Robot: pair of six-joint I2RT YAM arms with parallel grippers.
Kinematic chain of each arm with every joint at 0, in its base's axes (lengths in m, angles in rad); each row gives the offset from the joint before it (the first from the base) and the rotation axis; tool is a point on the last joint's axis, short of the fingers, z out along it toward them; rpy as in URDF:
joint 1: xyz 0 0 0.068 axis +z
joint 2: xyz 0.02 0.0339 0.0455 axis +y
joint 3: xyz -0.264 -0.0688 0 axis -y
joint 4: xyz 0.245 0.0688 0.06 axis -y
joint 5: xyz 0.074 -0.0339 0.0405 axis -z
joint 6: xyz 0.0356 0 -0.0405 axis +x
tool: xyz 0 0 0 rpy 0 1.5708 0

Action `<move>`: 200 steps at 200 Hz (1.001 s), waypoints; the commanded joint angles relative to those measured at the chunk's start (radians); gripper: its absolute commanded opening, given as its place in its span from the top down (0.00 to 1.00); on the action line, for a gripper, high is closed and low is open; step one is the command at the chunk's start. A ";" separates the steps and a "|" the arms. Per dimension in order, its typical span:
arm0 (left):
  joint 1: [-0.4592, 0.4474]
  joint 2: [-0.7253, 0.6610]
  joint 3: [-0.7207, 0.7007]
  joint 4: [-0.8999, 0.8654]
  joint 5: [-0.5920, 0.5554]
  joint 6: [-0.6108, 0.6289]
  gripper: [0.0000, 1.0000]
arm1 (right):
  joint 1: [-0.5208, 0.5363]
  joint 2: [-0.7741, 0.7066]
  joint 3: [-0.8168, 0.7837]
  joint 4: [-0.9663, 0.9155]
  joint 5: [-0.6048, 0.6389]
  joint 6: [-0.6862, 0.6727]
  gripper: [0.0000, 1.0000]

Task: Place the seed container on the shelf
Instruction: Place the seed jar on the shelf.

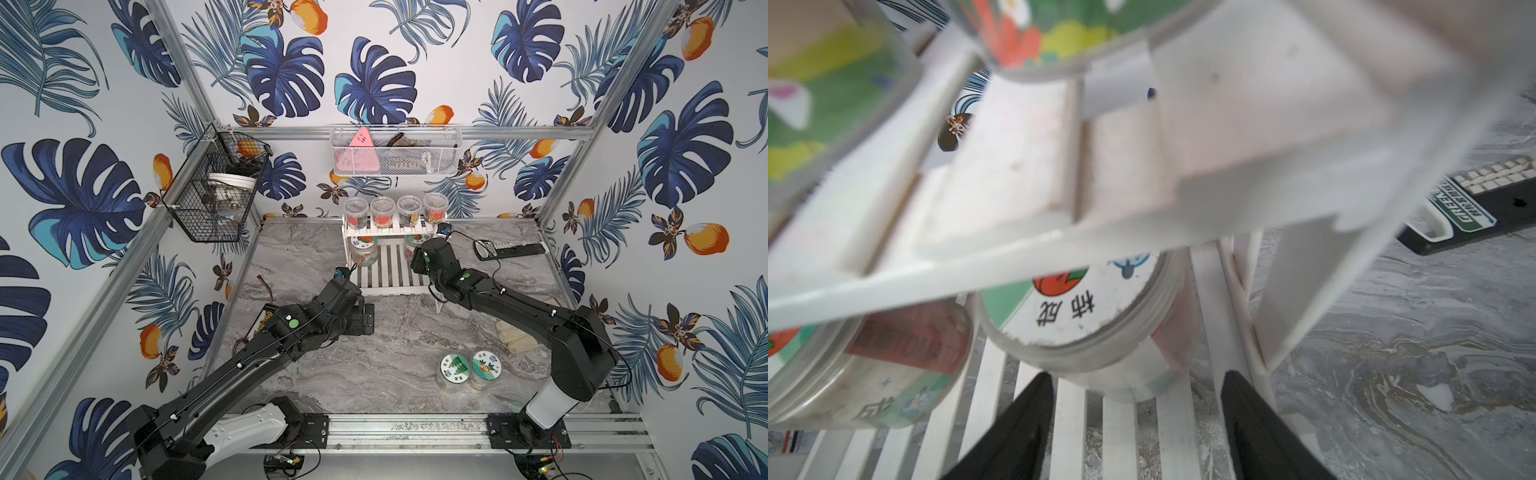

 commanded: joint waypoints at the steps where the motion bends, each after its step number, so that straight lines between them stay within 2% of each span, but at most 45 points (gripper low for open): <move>1: 0.001 -0.018 -0.007 -0.003 0.003 -0.006 0.01 | -0.002 -0.003 0.002 0.009 0.005 -0.025 0.32; 147: 0.002 -0.013 -0.008 -0.017 -0.011 0.002 0.01 | -0.011 0.049 0.018 0.042 0.010 -0.055 0.33; 200: 0.002 -0.007 -0.006 -0.009 0.001 0.004 0.01 | -0.011 0.025 -0.004 0.052 -0.031 -0.064 0.30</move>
